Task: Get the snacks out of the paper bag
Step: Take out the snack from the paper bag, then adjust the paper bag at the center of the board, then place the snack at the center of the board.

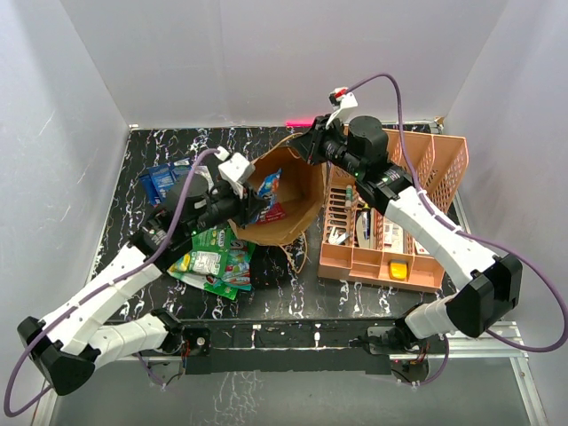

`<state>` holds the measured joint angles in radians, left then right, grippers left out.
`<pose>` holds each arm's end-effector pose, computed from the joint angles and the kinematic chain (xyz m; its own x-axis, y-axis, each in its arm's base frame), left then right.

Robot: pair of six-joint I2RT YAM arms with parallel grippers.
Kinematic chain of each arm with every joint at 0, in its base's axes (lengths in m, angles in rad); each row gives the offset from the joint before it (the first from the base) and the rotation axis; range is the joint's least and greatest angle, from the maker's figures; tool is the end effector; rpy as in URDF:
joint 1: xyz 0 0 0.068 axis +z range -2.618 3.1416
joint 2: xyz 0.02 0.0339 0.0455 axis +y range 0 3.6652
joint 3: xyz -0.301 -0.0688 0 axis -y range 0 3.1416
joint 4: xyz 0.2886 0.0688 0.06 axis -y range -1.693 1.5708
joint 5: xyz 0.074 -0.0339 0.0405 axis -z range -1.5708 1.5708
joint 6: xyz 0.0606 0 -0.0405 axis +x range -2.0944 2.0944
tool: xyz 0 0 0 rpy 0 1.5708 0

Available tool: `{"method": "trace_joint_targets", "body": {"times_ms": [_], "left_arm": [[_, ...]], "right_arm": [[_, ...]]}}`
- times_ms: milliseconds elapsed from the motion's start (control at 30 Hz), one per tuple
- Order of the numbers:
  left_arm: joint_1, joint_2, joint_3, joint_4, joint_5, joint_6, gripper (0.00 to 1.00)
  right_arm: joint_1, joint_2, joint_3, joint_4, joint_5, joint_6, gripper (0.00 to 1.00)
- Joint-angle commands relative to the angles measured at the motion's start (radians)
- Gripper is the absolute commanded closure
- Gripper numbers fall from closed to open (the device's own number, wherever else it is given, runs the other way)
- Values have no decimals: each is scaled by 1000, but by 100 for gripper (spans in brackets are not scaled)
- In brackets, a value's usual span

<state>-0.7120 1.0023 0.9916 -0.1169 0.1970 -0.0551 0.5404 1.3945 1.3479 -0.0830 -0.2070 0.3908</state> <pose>0.2039 -0.1916 0.4071 -0.1396 0.0491 -0.9890 0.7812 0.6192 -0.0795 0.3284 0.2116 0.4391 -0.3608 0.2183 -0.9067 -0.5849 0.7043 0.4023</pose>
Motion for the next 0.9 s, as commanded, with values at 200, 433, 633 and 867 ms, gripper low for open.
{"method": "trace_joint_targets", "body": {"times_ms": [200, 433, 633, 867], "left_arm": [[-3, -25, 281, -236, -367, -52, 100], [-1, -36, 230, -437, -737, -100, 100], [22, 50, 103, -604, -821, -269, 100], [218, 179, 24, -625, -755, -263, 100]], "right_arm": [[-9, -16, 121, 16, 328, -103, 92], [-14, -23, 98, 33, 225, -142, 92], [-14, -36, -31, 107, 19, -43, 93], [-14, -32, -12, 93, 5, -28, 93]]}}
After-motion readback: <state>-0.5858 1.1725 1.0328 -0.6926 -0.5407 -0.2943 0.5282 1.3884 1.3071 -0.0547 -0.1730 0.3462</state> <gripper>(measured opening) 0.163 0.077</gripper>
